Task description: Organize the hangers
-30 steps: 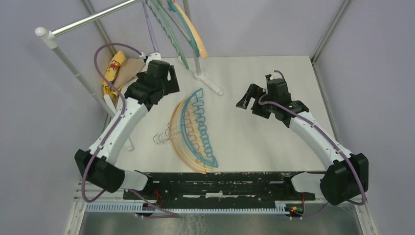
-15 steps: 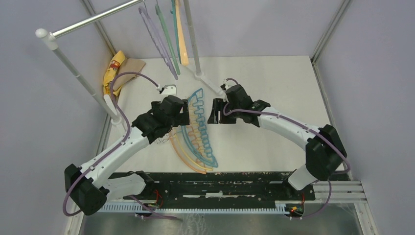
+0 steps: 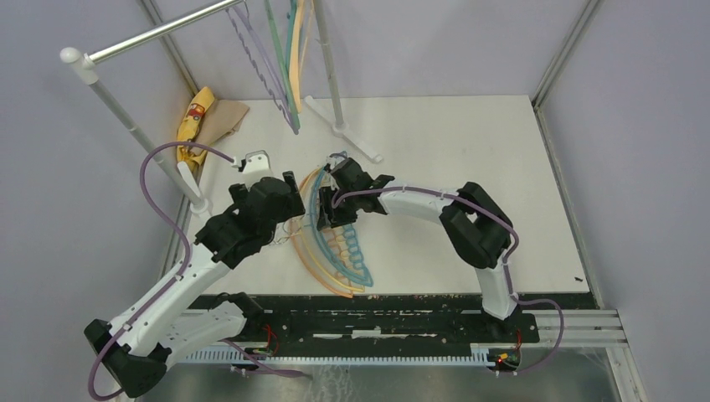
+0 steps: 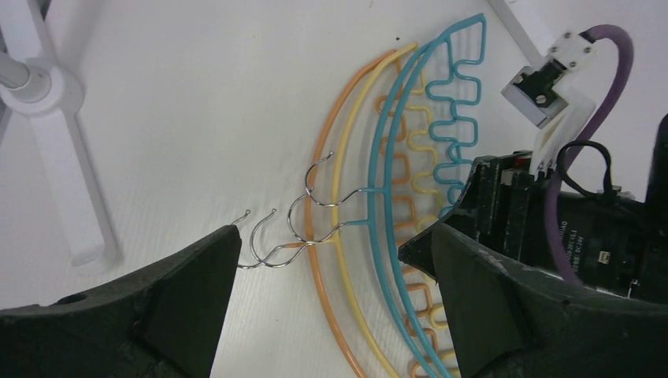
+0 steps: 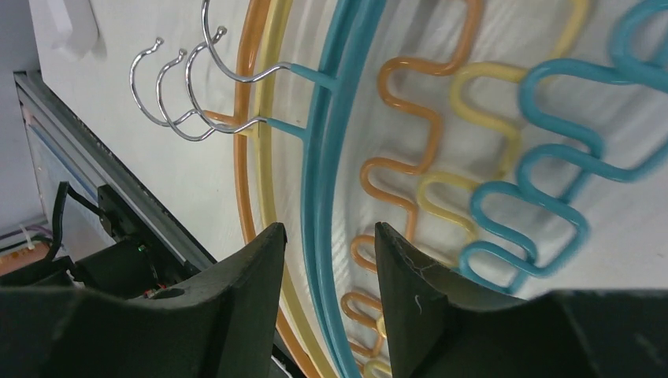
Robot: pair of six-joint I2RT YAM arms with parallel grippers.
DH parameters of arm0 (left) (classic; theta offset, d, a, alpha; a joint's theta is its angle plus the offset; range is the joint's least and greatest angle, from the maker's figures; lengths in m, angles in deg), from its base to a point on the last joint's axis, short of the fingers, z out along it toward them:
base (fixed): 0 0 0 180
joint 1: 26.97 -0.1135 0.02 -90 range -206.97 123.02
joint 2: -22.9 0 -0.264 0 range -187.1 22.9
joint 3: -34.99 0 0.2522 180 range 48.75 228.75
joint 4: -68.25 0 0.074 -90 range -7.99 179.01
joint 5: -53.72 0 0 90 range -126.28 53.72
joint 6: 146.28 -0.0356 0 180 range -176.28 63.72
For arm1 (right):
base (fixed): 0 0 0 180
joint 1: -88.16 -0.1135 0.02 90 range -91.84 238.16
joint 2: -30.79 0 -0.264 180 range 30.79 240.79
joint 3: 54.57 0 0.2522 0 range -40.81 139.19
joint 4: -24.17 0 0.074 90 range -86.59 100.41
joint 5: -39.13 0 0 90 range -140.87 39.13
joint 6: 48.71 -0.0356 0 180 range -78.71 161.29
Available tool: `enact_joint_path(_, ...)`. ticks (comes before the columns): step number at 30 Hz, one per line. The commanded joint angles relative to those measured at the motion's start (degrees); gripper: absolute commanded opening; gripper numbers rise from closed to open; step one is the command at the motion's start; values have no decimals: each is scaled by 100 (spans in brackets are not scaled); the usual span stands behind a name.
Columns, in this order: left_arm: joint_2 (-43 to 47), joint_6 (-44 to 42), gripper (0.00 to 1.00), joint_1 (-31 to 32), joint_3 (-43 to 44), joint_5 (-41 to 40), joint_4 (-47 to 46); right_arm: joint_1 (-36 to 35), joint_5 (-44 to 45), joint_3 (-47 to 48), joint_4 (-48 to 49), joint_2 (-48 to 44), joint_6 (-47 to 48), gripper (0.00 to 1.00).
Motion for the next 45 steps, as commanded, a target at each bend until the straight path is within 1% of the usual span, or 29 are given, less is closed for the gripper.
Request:
enact_joint_path(1,40,251,98,14,153,-348,179,-190,-188,541,248,322,-40,54)
enact_joint_path(6,134,225,98,9,72,-354,148,-189,-226,731,262,667,-76,49)
enact_joint_path(8,157,220,98,9,46,-351,149,-191,-251,765,266,758,-91,42)
enact_joint_path(9,164,212,98,8,39,-356,155,-192,-257,766,270,789,-99,36)
enact_joint_path(10,174,211,98,17,32,-351,155,-190,-239,751,270,793,-112,27)
enact_joint_path(11,178,207,98,11,27,-344,169,-188,-195,726,269,780,-122,14)
enact_joint_path(12,185,203,98,9,38,-332,181,-187,-135,701,232,745,-126,4)
enact_joint_path(13,185,195,98,12,47,-309,196,-183,-54,687,182,695,-108,1)
enact_joint_path(16,235,113,97,18,85,-131,166,-150,142,524,189,430,-67,1)
enact_joint_path(19,372,0,96,15,35,174,4,23,99,112,562,46,-247,1)
enact_joint_path(23,503,-162,96,12,-164,472,-236,510,-246,-785,1840,-746,-1072,1)
enact_joint_path(26,568,-243,96,8,-426,942,-540,861,-506,-1275,2864,-1207,-1760,1)
enact_joint_path(32,545,-293,95,14,-909,1734,-1232,962,-478,-1172,3315,-1612,-2274,1)
enact_joint_path(35,626,-262,95,38,-1260,2182,-1746,954,-431,-980,3463,-1542,-2485,1)
enact_joint_path(38,763,-114,98,77,-1467,2507,-2137,884,-364,-795,3594,-1401,-2602,1)
enact_joint_path(40,830,-8,100,95,-1529,2630,-2341,802,-346,-647,3612,-1248,-2638,1)
enact_joint_path(45,747,80,99,131,-1579,2618,-2446,577,-306,-431,3829,-978,-2804,1)
